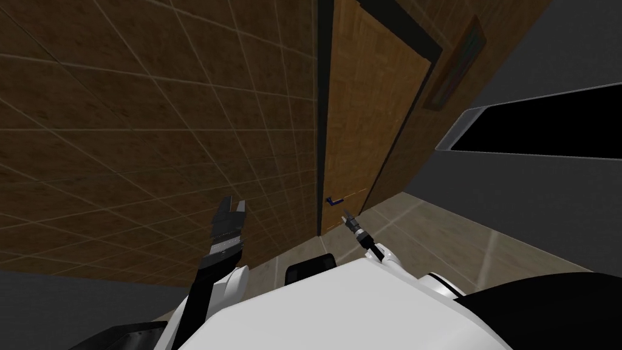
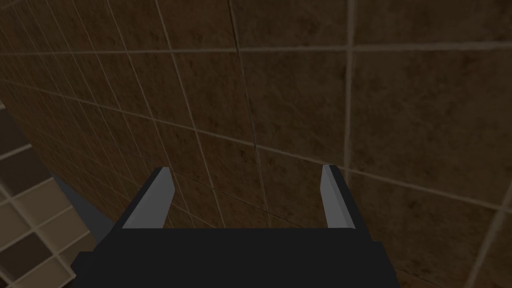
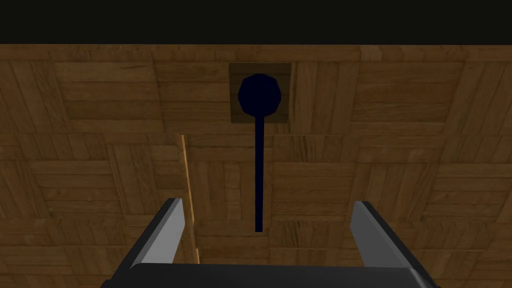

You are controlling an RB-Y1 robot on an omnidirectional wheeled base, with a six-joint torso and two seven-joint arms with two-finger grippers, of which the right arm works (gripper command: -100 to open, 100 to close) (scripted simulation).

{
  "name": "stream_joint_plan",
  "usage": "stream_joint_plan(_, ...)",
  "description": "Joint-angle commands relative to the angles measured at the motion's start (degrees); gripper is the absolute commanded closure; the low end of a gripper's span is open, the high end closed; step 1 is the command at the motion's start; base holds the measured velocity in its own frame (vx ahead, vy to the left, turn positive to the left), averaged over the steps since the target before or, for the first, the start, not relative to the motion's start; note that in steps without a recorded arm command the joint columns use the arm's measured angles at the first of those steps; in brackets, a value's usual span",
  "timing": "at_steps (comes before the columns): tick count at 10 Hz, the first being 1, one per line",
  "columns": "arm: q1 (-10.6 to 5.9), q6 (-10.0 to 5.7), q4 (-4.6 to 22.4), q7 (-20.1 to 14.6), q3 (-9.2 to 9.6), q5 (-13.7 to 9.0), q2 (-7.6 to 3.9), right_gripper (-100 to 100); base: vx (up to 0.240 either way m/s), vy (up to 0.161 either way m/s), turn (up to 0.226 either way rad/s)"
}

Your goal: Pull the door open

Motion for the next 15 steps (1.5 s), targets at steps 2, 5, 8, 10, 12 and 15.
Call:
stream_joint_plan(2, 0.31, -1.17, 2.4, 0.3, -2.37, -1.9, -0.67, -100, 0.208, 0.040, 0.349)
stream_joint_plan(5, 0.49, -2.16, 4.5, 0.4, -4.08, -3.3, -1.22, -100, 0.188, 0.030, 0.193)
stream_joint_plan(8, 0.73, -2.10, 4.6, 0.4, -4.56, -3.7, -1.38, -100, 0.054, 0.014, 0.056)
stream_joint_plan(10, 0.73, -2.10, 4.6, 0.4, -4.56, -3.7, -1.38, 100, -0.005, 0.000, 0.002)
stream_joint_plan(12, 0.73, -2.10, 4.6, 0.4, -4.56, -3.7, -1.38, 100, -0.003, -0.001, 0.002)
stream_joint_plan(15, 1.65, -3.64, 5.2, -0.1, -4.41, -3.5, -1.86, 100, -0.031, -0.016, 0.068)
